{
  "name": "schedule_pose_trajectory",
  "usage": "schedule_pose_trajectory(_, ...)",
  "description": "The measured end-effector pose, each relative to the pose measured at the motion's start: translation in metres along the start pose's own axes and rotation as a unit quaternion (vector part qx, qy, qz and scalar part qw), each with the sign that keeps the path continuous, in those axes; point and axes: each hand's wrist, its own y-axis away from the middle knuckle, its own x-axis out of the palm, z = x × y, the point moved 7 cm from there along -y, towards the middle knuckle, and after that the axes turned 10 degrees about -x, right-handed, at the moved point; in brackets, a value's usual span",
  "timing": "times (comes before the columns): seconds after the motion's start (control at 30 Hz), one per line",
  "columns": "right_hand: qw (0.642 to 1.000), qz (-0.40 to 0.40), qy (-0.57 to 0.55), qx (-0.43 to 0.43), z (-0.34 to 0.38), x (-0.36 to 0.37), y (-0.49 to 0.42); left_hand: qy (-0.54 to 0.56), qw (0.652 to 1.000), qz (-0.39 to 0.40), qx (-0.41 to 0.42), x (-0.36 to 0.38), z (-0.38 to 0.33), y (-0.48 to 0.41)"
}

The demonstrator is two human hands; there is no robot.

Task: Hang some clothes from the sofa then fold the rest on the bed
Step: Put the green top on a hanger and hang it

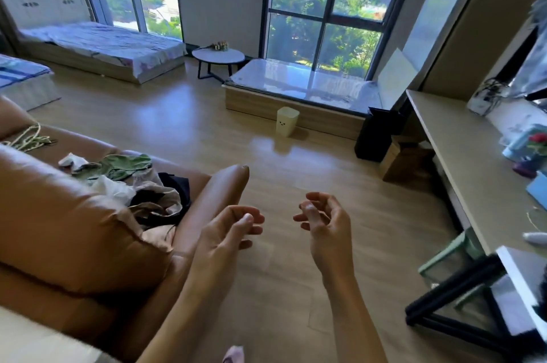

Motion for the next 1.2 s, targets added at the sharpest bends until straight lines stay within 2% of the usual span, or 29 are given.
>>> schedule_pose_trajectory(0.23,1.0,-0.005,0.019,0.01,-0.069,0.03,-0.17,0.016,1.0,0.008,-0.02,0.049,0.012,-0.185)
schedule_pose_trajectory(0.37,0.999,-0.013,0.029,0.008,-0.089,0.038,-0.277,0.039,0.998,0.026,-0.048,0.084,-0.004,-0.298)
schedule_pose_trajectory(0.53,0.999,-0.039,0.021,-0.003,-0.108,0.038,-0.398,0.045,0.998,0.026,-0.028,0.119,-0.036,-0.412)
schedule_pose_trajectory(0.67,1.0,-0.029,0.007,0.005,-0.144,0.058,-0.488,0.04,0.999,0.018,-0.025,0.142,-0.039,-0.499)
schedule_pose_trajectory(0.9,0.999,0.052,0.009,-0.007,-0.206,0.122,-0.658,0.005,0.999,-0.044,-0.029,0.168,-0.038,-0.657)
schedule_pose_trajectory(1.1,0.989,0.143,-0.016,-0.027,-0.212,0.204,-0.799,0.027,0.988,-0.147,-0.027,0.145,-0.068,-0.772)
schedule_pose_trajectory(1.2,0.98,0.194,-0.021,-0.033,-0.218,0.247,-0.829,0.038,0.982,-0.184,-0.032,0.129,-0.073,-0.81)
